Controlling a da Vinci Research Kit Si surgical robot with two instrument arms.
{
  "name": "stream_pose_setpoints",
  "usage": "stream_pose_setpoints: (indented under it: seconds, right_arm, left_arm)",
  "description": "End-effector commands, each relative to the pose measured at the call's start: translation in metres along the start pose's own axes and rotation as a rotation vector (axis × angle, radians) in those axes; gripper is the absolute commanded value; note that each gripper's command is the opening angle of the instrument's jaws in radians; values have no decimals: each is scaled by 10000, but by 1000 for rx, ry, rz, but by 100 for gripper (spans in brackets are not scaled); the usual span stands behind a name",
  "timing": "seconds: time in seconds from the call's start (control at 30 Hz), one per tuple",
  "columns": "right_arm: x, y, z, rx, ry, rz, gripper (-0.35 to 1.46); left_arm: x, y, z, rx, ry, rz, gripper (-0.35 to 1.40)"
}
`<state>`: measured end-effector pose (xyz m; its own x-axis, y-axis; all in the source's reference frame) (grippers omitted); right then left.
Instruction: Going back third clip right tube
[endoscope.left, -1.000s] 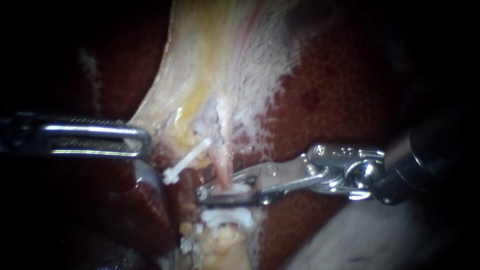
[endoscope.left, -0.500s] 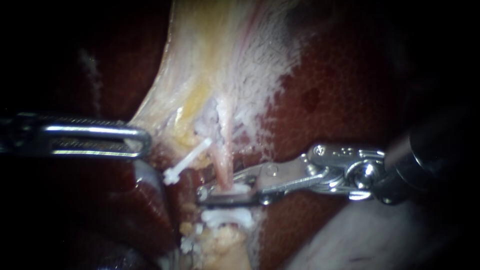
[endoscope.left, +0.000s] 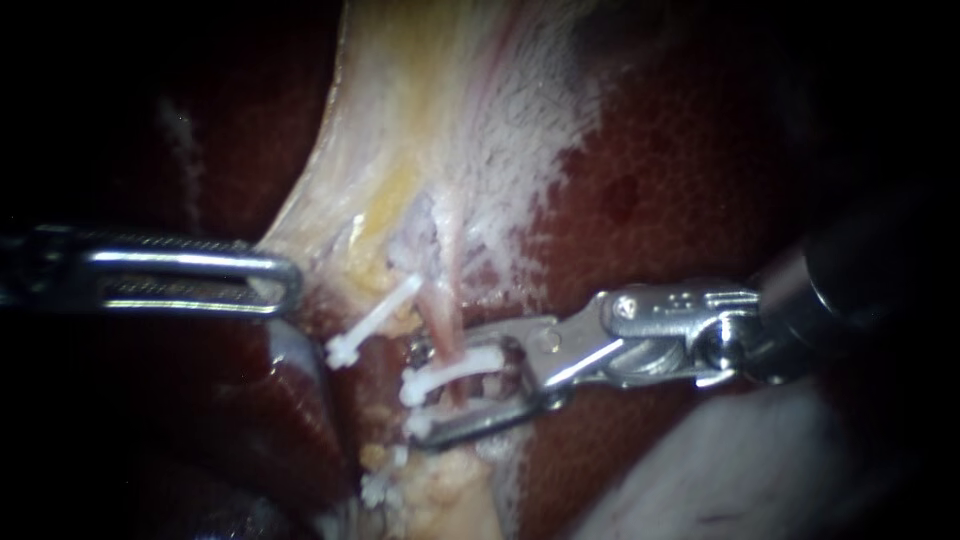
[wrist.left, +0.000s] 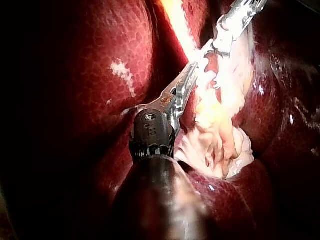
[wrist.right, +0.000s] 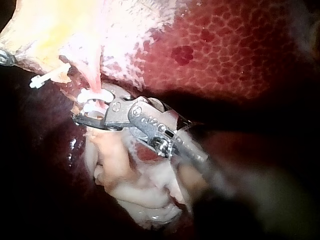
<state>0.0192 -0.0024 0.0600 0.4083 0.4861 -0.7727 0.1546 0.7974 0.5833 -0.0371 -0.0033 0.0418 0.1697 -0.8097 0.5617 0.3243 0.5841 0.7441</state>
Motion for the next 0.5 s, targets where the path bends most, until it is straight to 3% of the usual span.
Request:
stream_pose_setpoints:
  seconds: [0.03, 0.27, 0.5]
  right_arm:
    - [0, 0, -4, -6, 1, -6, 59]
    - [-6, -1, -39, -36, 7, -43, 60]
    - [4, -3, -84, -73, 14, -103, 60]
  left_arm:
    - [0, 0, -1, 1, 0, 0, -35]
    - [-1, 0, -1, 2, 0, 0, -35]
    - [-1, 2, -1, 2, 1, 0, -35]
